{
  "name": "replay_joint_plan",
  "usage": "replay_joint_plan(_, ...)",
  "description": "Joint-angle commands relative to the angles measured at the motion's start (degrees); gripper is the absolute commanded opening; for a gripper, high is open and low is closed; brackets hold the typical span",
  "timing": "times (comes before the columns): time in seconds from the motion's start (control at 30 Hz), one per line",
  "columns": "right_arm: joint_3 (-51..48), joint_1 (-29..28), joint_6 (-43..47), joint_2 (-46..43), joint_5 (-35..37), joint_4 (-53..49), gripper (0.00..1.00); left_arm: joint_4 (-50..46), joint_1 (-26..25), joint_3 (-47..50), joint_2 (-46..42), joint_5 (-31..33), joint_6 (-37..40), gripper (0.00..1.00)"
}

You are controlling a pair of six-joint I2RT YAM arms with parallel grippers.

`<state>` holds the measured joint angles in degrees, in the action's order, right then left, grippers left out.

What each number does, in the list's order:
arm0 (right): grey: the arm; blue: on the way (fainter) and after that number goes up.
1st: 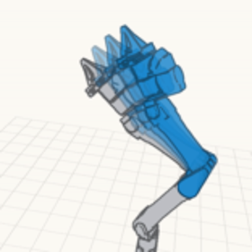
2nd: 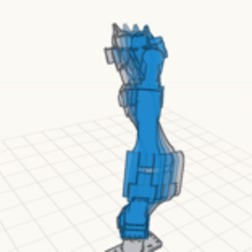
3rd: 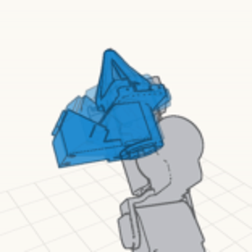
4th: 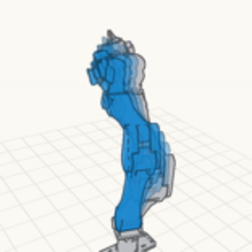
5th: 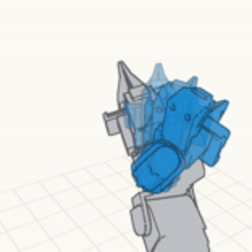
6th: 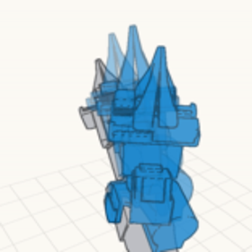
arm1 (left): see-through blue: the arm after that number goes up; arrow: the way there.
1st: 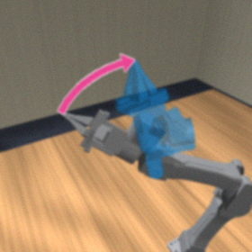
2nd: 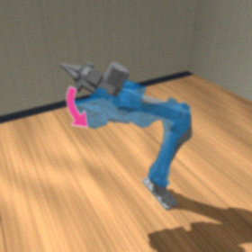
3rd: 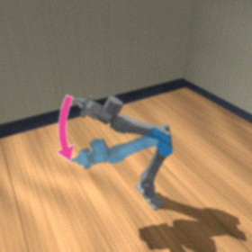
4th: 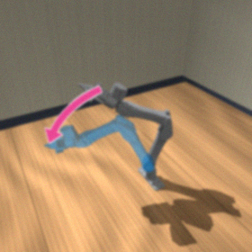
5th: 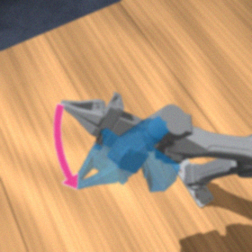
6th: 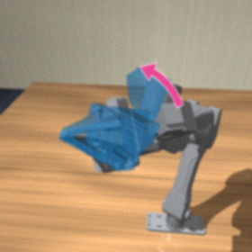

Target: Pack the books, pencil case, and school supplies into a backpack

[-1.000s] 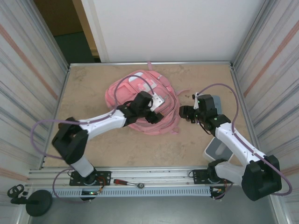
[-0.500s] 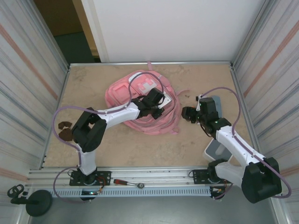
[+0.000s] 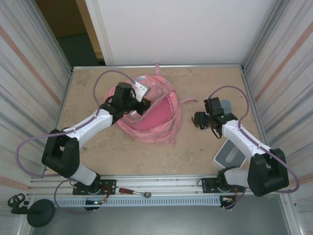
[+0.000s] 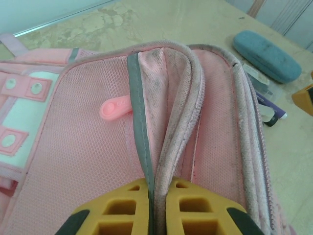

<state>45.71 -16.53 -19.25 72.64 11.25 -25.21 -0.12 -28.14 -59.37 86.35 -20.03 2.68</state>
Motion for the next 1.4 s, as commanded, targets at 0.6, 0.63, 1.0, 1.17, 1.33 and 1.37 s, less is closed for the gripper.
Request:
replay_joint_plan(0.6, 24.66, 12.58, 0.77, 33.09, -0.54, -9.11, 0.67, 9.34, 0.81, 2.46, -1.36, -10.38, -5.01, 0.00)
replay_joint_plan(0.63, 24.86, 12.82, 0.87, 33.68, -0.28, -9.30, 0.66, 9.43, 0.81, 2.51, -1.27, -10.38, -4.95, 0.00)
replay_joint_plan(1.0, 23.81, 15.58, 1.05, 36.23, -2.00, -10.12, 0.56, 8.40, 0.80, 1.11, 0.88, -10.79, -3.55, 0.00)
replay_joint_plan(1.17, 23.72, 16.21, 1.15, 37.32, -5.97, -9.87, 0.51, 8.65, 0.81, 0.63, 1.71, -10.80, -4.40, 0.00)
replay_joint_plan(1.33, 22.47, 16.14, 0.86, 31.25, -5.71, -8.89, 0.30, 8.35, 0.97, -0.93, 1.46, -10.29, -7.28, 0.00)
replay_joint_plan(1.37, 21.97, 16.18, 0.70, 28.78, -5.18, -8.89, 0.29, 8.34, 1.11, -1.40, 1.50, -10.29, -8.11, 0.00)
